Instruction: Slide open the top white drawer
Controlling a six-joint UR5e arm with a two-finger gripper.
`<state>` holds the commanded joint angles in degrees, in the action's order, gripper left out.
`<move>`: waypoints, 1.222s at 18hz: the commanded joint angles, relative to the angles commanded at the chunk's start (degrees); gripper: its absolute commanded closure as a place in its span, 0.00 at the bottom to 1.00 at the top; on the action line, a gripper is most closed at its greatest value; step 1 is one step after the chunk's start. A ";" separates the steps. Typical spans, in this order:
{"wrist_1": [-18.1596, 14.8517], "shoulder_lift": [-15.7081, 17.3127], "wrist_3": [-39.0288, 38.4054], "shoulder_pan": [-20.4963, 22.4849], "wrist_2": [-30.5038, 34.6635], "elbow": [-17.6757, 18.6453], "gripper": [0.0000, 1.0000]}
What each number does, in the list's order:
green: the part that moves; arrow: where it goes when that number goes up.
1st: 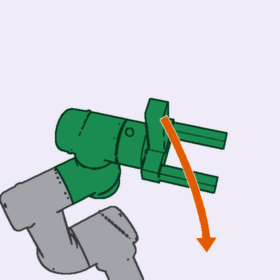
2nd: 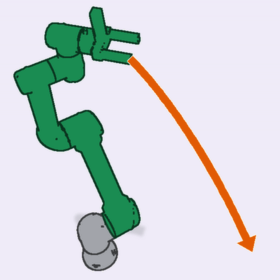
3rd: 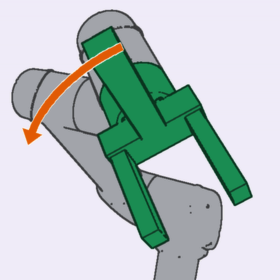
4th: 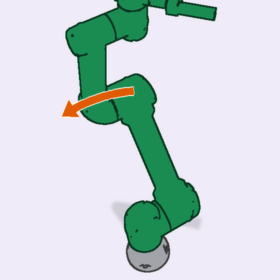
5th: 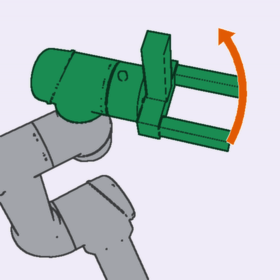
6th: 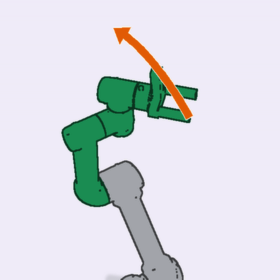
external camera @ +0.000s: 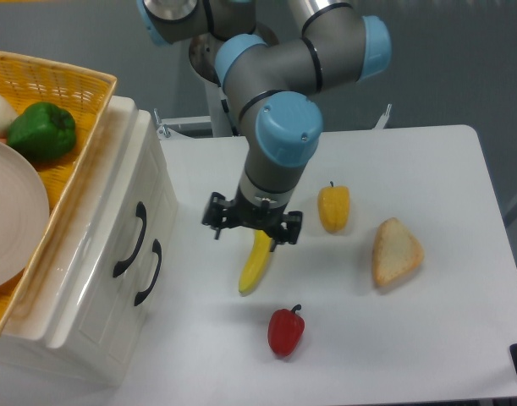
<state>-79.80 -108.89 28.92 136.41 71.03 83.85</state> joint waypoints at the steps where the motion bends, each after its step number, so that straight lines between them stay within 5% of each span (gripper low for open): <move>1: 0.00 -0.09 0.00 -0.35 -0.71 -0.17 0.00; 22: -0.62 0.26 -2.55 -5.80 -3.70 -0.26 0.00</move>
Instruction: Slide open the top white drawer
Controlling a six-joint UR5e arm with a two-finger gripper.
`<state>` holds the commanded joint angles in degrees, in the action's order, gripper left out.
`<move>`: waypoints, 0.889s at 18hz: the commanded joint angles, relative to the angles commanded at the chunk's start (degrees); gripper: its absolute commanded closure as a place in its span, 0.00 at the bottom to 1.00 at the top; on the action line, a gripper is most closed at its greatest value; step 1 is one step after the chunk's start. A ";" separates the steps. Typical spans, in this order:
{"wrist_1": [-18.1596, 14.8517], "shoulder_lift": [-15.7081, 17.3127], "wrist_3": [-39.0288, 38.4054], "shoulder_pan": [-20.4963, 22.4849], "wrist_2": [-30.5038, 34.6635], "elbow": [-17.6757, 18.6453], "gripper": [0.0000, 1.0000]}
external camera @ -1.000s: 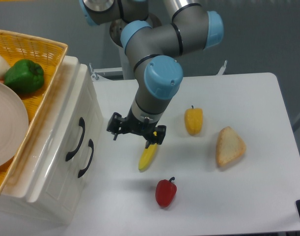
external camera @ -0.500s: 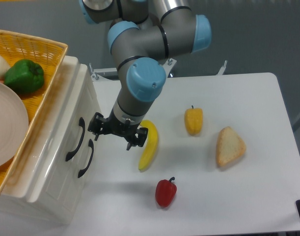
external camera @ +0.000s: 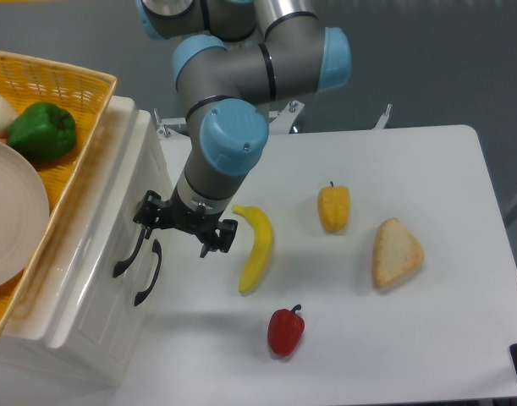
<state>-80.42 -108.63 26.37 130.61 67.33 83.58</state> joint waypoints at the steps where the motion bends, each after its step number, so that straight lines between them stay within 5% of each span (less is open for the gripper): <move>1: 0.00 0.00 -0.09 -0.09 -0.09 0.00 0.00; 16: 0.35 -0.96 -0.88 -1.58 -0.18 0.26 0.00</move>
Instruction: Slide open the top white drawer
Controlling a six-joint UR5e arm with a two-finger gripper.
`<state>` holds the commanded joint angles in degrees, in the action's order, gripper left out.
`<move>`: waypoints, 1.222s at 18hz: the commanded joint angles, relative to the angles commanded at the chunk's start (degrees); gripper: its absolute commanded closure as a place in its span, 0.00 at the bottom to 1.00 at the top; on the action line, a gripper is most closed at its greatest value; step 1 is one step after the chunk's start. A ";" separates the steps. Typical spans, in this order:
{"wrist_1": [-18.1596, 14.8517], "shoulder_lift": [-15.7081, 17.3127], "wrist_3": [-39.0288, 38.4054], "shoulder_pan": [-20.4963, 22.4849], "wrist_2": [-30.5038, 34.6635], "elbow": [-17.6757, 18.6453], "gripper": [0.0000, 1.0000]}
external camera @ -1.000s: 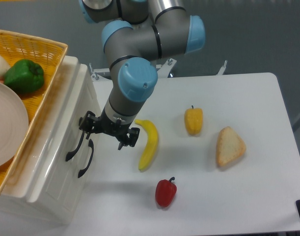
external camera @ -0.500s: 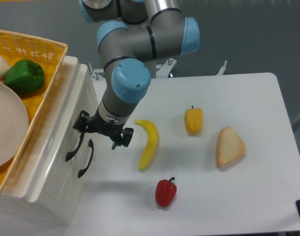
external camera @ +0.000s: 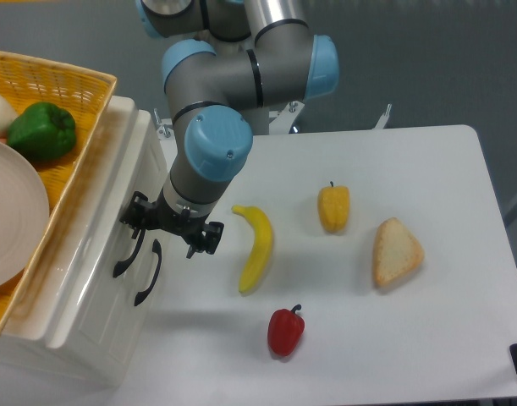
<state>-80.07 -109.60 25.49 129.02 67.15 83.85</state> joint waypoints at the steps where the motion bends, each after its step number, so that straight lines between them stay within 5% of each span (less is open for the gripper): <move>1: 0.00 -0.09 0.00 0.00 0.00 0.00 0.00; 22: 0.53 -0.35 0.79 -1.23 4.22 -0.44 0.00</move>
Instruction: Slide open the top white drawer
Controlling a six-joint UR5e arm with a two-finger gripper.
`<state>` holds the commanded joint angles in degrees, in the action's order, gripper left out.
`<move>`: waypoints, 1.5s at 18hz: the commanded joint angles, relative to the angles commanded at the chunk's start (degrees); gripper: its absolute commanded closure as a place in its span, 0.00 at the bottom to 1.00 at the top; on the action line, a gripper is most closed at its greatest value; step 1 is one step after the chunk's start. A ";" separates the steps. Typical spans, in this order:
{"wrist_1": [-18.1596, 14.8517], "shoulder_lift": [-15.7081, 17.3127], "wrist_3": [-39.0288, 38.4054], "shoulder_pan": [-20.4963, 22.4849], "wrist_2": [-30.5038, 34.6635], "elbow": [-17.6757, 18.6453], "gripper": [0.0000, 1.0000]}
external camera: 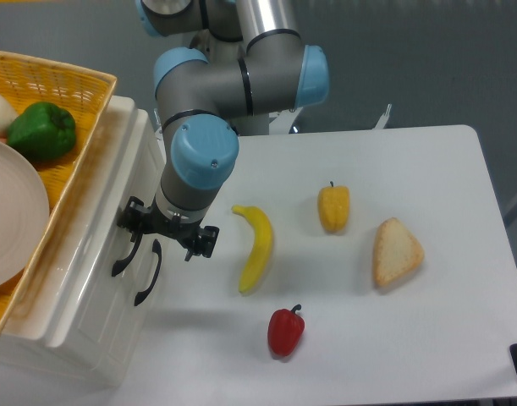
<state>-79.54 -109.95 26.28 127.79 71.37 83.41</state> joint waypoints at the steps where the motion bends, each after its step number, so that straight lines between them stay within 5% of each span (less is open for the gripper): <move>1: 0.00 0.00 0.00 0.00 0.18 0.00 0.00; 27: -0.09 -0.44 0.97 1.23 0.53 -1.23 0.00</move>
<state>-79.63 -110.39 27.25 129.02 71.89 82.18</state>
